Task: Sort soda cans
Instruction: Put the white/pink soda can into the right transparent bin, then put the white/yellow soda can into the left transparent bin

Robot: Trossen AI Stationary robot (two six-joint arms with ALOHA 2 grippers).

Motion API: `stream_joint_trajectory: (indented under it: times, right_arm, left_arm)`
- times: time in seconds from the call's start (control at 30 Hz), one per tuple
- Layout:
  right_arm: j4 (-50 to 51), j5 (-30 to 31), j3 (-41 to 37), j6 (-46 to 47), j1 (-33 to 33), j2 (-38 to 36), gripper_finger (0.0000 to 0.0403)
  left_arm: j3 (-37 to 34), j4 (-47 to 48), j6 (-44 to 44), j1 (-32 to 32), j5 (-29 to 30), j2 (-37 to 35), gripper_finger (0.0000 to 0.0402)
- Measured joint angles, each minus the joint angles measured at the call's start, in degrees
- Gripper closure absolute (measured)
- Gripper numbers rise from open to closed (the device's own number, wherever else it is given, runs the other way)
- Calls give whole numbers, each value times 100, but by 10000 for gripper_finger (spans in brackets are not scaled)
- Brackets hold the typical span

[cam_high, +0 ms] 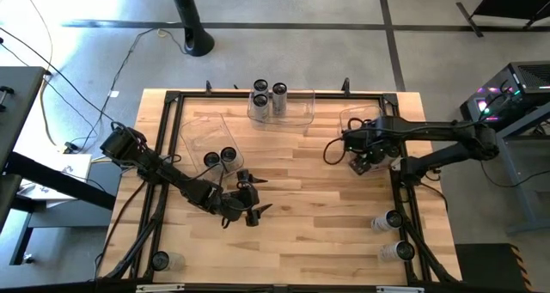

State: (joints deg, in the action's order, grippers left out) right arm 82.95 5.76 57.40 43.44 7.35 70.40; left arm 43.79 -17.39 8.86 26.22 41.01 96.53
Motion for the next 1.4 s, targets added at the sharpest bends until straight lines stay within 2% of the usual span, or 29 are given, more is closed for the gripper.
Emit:
stream_joint_trajectory:
  times: [0.2, 0.4, 0.53, 0.63, 0.73, 0.83, 0.93, 1.1, 1.23, 1.4]
  right_arm:
    - [407, 288, 534, 31, -144, -7, 77]
    - [700, 1152, 1494, 282, -544, -12, 75]
    - [464, 1787, 2019, 260, -978, -14, 74]
    - [-174, 2335, 2108, 64, -1385, -14, 74]
    - [-1437, 2736, 1854, -517, -1791, -15, 73]
    - [-3160, 2715, 1345, -1412, -2097, 52, 73]
    - [-5111, 2399, 697, -2289, -2318, 199, 73]
    - [-8220, 1604, -345, -3238, -2521, 796, 73]
    - [-9835, 1347, -795, -3611, -2589, 1491, 73]
    - [-10777, 1379, -886, -3669, -2623, 2378, 73]
  left_arm:
    - [0, -2, 0, 0, 0, 0, 30]
    - [1, -50, 99, 0, 9, 0, 30]
    - [84, -31, 35, 86, 323, -65, 30]
    - [171, -33, -212, 274, 562, -331, 30]
    - [214, -29, -441, 540, 684, -834, 30]
    - [212, 56, -618, 910, 871, -1533, 30]
    - [216, 346, -705, 1343, 1035, -2287, 30]
    - [253, 1222, -768, 1938, 938, -3267, 30]
    - [956, 2860, -344, 2337, 906, -3252, 30]
    - [2639, 5735, 1051, 2401, 514, -2318, 30]
